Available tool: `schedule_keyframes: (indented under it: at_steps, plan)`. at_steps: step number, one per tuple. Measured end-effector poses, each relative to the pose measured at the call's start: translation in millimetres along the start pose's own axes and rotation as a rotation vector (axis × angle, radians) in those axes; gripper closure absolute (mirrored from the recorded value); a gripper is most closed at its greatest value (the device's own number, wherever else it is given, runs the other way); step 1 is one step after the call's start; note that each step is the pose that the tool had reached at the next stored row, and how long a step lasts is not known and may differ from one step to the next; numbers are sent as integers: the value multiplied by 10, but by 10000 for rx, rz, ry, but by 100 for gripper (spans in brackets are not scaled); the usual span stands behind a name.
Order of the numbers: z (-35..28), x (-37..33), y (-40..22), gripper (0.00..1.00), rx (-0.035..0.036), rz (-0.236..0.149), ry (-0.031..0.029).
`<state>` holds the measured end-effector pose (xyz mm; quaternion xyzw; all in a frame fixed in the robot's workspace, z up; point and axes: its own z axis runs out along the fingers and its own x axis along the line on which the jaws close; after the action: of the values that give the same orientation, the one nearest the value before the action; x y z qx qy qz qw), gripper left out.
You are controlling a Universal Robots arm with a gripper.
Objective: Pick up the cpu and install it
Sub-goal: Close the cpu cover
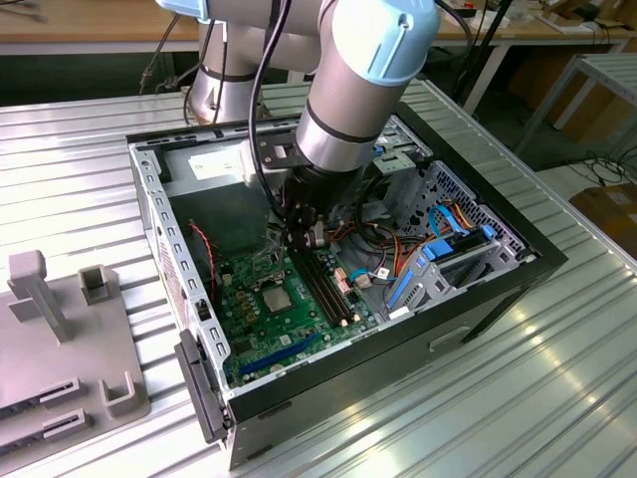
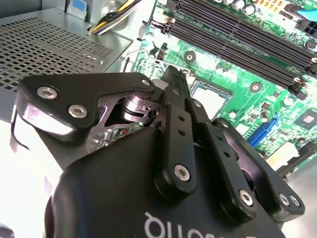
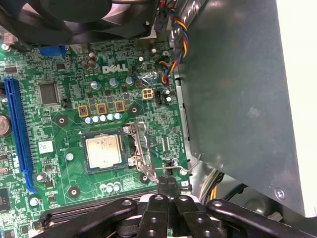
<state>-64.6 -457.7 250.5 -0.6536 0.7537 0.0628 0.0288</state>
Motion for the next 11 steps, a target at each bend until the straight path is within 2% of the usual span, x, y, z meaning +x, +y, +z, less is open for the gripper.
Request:
schedule_keyframes:
  at_steps: [11]
  plan:
    - [-9,67,-9,89,-1,-12,0]
